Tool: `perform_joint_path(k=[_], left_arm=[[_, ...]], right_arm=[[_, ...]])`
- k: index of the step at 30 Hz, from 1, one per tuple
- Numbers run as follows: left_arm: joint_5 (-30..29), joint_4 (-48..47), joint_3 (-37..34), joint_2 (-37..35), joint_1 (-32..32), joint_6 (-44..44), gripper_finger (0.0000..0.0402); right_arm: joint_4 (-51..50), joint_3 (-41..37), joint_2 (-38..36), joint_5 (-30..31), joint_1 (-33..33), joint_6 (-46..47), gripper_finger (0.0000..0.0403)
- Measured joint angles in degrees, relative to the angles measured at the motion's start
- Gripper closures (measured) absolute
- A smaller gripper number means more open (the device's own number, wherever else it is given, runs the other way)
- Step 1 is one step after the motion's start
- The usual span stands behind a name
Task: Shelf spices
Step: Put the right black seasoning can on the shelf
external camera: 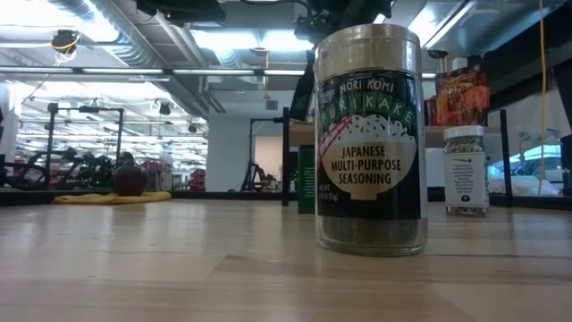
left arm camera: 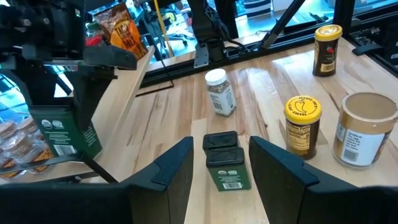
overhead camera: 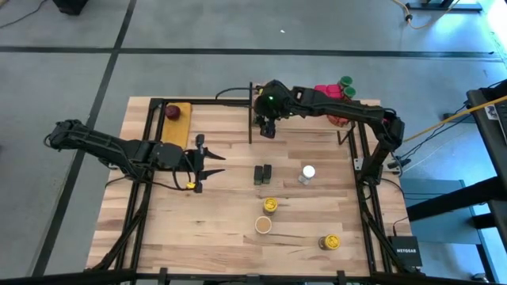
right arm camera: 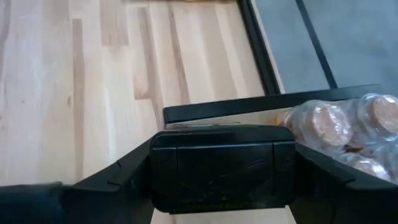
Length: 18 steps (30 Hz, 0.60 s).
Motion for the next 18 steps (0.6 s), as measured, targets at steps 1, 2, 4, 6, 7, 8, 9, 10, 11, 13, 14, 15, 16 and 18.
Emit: perform_joint_path(k=[1, 2, 4, 6, 7, 8, 9, 10, 11, 13, 14, 15, 16, 18], left_arm=[[0.00, 0.00, 0.00, -0.01, 0.00, -0.01, 0.0251], [0.00, 0.03, 0.00, -0.01, 0.01, -0.07, 0.0251], [0.00, -0.06, 0.00, 0.00, 0.00, -0.46, 0.0251], [0.00, -0.10, 0.00, -0.02, 0.01, -0.50, 0.0251], [0.00, -0.22, 0.00, -0.01, 0.01, -0.50, 0.0251], [0.00, -0.29, 0.00, 0.00, 0.00, -0.50, 0.0251], [0.00, -0.29, 0.00, 0.00, 0.00, -0.45, 0.0251], [0.00, -0.28, 0.00, -0.01, 0.00, -0.44, 0.0251], [0.00, -0.28, 0.00, -0.02, 0.00, -0.44, 0.0251], [0.00, -0.29, 0.00, -0.02, 0.00, -0.43, 0.0251], [0.00, -0.26, 0.00, -0.01, 0.00, -0.42, 0.0251], [0.00, -0.27, 0.00, -0.02, 0.00, -0.41, 0.0251], [0.00, -0.27, 0.00, 0.00, 0.00, -0.39, 0.0251], [0.00, -0.27, 0.00, 0.00, 0.00, -0.39, 0.0251]], right_arm=[[0.04, 0.00, -0.02, 0.02, 0.00, -0.22, 0.0124], [-0.19, 0.00, -0.02, 0.04, 0.00, -0.53, 0.0124], [-0.44, -0.16, 0.00, 0.09, 0.00, -1.11, 0.0124], [-0.32, -0.22, 0.09, 0.93, 0.00, -1.35, 0.0123], [-0.23, -0.22, 0.09, 1.93, 0.00, -1.28, 0.0123], [0.06, -0.24, 0.09, 2.93, 0.00, -0.98, 0.0123], [0.37, -0.24, 0.11, 3.54, 0.00, -0.70, 0.0123], [0.55, -0.24, 0.11, 3.67, 0.00, -0.60, 0.0123], [0.64, -0.24, 0.11, 3.67, 0.00, -0.57, 0.0123], [0.60, -0.24, 0.11, 2.11, 0.00, -1.30, 0.0123], [0.38, -0.26, 0.11, 0.82, 0.00, -2.53, 0.0123], [0.48, -0.28, 0.11, 0.44, 0.00, -3.29, 0.0123], [0.94, -0.28, 0.11, 0.69, 0.00, -3.97, 0.0123], [1.48, -0.28, 0.11, 1.47, 0.02, -4.08, 0.0123]])
